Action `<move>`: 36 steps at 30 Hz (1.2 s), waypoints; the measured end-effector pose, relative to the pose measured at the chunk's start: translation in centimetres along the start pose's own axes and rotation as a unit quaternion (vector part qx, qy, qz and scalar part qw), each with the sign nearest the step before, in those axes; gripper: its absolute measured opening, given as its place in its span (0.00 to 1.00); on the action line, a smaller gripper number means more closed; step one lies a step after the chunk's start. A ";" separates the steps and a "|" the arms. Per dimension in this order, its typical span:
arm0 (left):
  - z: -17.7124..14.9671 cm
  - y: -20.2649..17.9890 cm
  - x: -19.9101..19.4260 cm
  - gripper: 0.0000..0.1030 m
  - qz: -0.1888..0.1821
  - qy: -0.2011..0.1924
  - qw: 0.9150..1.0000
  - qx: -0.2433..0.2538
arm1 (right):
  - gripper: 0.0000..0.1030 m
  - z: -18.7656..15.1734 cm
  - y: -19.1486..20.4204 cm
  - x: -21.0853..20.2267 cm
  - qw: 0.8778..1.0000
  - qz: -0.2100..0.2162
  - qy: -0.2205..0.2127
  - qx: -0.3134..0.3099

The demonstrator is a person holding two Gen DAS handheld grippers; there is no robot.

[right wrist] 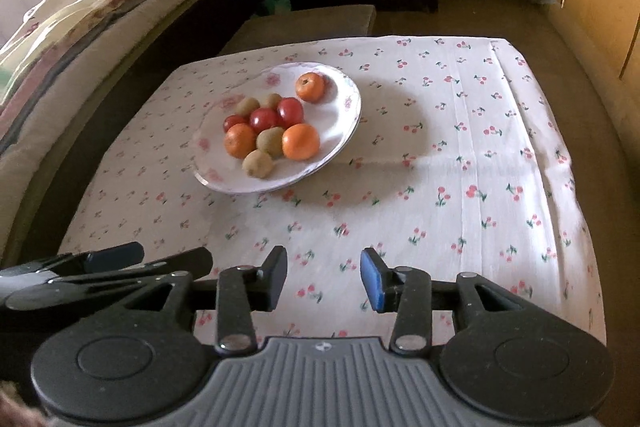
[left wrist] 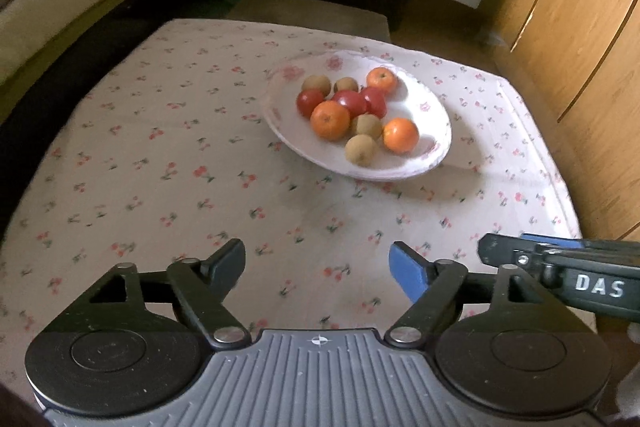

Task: Organize fruits

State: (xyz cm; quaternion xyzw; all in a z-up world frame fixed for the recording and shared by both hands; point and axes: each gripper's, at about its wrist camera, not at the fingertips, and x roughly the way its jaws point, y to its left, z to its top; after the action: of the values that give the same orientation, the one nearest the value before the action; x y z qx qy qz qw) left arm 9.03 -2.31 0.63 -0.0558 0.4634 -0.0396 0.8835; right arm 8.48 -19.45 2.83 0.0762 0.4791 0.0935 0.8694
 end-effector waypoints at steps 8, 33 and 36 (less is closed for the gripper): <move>-2.0 -0.2 -1.8 0.94 0.037 -0.015 0.999 0.015 | 0.43 -2.1 0.4 -1.4 1.000 -0.001 0.000 0.004; -4.1 -1.0 -3.7 1.00 0.073 -0.009 0.996 0.043 | 0.47 -5.5 0.4 -2.6 1.000 -0.014 0.008 0.012; -4.2 -1.1 -3.8 1.00 0.070 -0.011 0.996 0.045 | 0.48 -5.5 0.5 -2.7 1.000 -0.018 0.007 0.009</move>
State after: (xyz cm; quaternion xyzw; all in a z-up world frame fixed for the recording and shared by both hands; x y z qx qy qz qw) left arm 3.39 -3.20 1.53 0.0164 0.4540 0.0025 0.8908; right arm 2.35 -19.33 2.21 0.0749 0.4877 0.0737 0.8667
